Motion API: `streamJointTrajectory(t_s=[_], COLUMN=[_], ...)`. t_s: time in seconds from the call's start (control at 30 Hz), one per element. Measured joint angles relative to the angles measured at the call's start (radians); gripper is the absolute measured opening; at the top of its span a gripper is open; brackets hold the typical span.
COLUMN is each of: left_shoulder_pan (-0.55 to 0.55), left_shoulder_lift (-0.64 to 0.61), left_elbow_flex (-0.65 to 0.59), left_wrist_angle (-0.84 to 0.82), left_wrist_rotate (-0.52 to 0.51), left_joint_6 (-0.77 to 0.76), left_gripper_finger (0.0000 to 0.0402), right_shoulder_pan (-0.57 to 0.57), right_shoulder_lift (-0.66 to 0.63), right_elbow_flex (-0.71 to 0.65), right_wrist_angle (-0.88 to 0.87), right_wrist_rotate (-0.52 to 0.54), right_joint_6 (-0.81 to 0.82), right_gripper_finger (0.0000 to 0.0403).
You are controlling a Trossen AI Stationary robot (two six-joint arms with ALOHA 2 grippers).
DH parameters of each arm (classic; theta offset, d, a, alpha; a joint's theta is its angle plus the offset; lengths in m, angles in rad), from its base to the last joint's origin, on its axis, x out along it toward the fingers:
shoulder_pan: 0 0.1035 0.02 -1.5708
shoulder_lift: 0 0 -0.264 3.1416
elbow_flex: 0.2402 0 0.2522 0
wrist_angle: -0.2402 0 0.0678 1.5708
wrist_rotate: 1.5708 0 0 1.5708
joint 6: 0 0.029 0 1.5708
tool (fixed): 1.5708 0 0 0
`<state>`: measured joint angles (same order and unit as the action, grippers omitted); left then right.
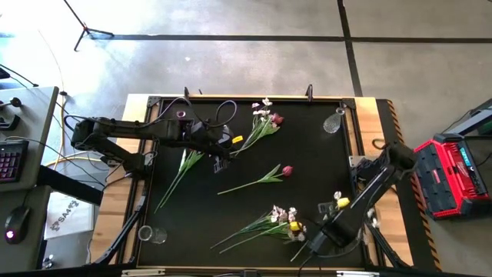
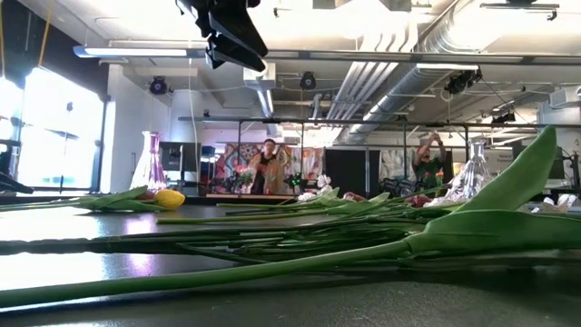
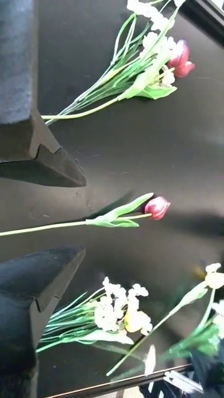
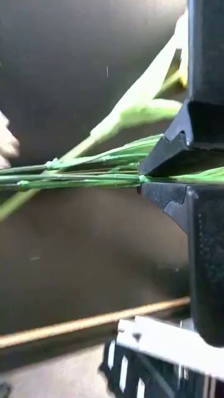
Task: Sort flowers into vase by color
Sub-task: Put the bottom right white flower into the top right transparent vase
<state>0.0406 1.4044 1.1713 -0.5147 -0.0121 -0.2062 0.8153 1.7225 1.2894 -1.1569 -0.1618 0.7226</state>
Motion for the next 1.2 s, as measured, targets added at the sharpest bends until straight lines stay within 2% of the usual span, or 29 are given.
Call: streamJointTrajectory(t_s=[0.1,0.17,0.33,0.47,0.57,0.87,1.03,1.2], left_shoulder_pan=[0.000,0.000,0.000,0.011,0.040,0.077,0.077,0.084], left_shoulder_lift=[0.000,0.000,0.000,0.004,0.006,0.040,0.124,0.173], left_elbow_flex=[0.000,0.000,0.000,0.000,0.000,0.002,0.000,0.000], left_wrist_angle=[0.023,0.055,0.204,0.335,0.389,0.426,0.422,0.452], left_wrist_rotate=[0.031,0.074,0.255,0.402,0.500,0.559,0.560,0.579], left_joint_6=[0.000,-0.002,-0.035,-0.117,-0.188,-0.229,-0.263,-0.263], left_gripper_finger=[0.0151,0.0151,0.0151,0.0151,0.0151,0.0151,0.0157,0.0179], right_shoulder_pan=[-0.044,-0.075,-0.174,-0.273,-0.346,-0.526,-0.572,-0.589], right_shoulder_lift=[-0.026,-0.029,-0.029,-0.028,-0.012,-0.001,0.000,0.000], right_elbow_flex=[0.113,0.187,0.326,0.385,0.413,0.417,0.417,0.417], right_wrist_angle=[-0.088,-0.185,-0.406,-0.413,-0.414,-0.383,-0.321,-0.263], right_wrist_rotate=[-0.009,0.026,0.289,0.469,0.555,0.691,0.726,0.757], right_joint_6=[-0.028,-0.061,-0.170,-0.354,-0.502,-0.748,-0.838,-0.888], right_gripper_finger=[0.0002,0.0001,0.0001,0.0000,0.0000,0.0000,0.0000,0.0000])
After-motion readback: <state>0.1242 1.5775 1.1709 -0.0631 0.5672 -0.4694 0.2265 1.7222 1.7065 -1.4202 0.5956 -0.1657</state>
